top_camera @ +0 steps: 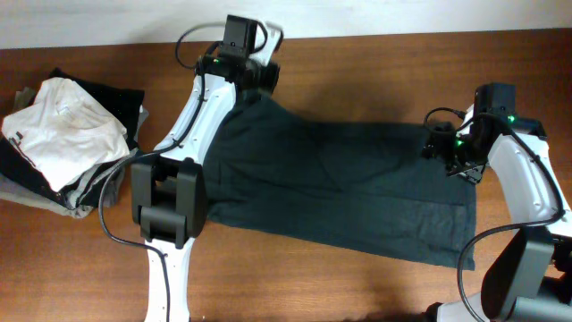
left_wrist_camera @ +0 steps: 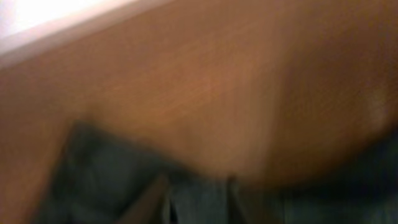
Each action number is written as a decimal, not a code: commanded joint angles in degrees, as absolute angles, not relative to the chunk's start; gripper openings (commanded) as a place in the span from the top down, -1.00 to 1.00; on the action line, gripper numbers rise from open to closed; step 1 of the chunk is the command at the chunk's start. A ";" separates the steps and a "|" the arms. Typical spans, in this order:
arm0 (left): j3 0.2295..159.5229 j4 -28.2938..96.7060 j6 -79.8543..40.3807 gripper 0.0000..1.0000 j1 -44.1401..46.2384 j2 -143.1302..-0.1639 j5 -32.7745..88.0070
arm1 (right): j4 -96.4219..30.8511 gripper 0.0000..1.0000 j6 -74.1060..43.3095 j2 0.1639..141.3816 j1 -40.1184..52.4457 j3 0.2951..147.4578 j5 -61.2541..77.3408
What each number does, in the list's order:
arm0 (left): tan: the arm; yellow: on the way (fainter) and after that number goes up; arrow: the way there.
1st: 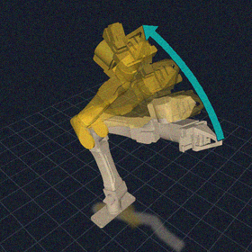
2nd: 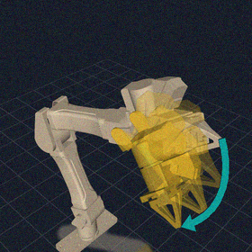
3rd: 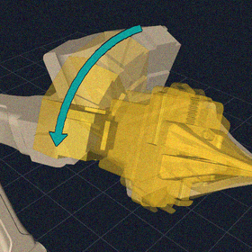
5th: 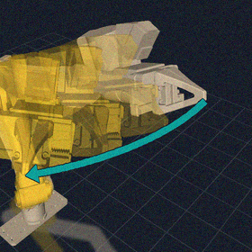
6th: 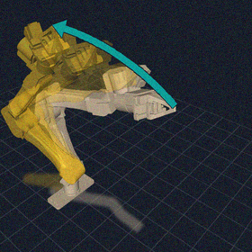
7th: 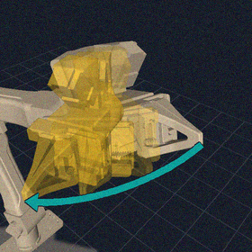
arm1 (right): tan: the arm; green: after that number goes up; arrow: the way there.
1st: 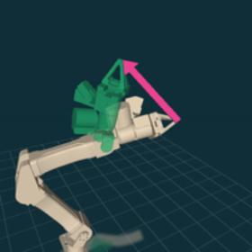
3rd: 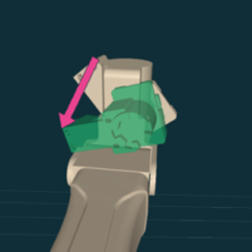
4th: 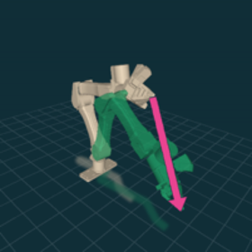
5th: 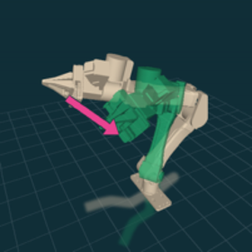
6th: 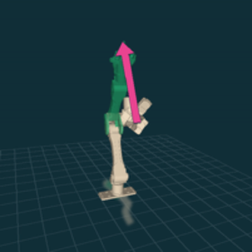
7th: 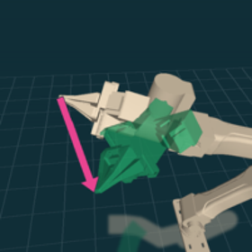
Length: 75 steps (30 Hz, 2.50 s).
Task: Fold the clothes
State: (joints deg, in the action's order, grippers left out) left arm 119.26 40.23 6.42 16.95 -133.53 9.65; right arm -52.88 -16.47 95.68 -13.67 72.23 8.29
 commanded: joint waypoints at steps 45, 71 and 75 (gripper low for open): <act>135.17 38.72 6.11 -0.49 17.56 -143.70 13.69 | -53.67 -0.69 -16.80 94.87 -13.58 72.64 8.21; 138.37 69.82 -0.51 0.99 0.69 -152.68 -7.05 | -48.25 -0.70 -16.80 95.26 -13.58 72.64 5.15; 138.39 73.01 -2.13 0.99 -3.31 -152.66 -5.19 | -44.95 -0.68 -16.82 98.48 -13.58 72.64 4.03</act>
State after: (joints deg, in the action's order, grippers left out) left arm 139.26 70.98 0.82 1.50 -151.46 -1.13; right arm -46.76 -16.51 95.85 -13.67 72.20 5.96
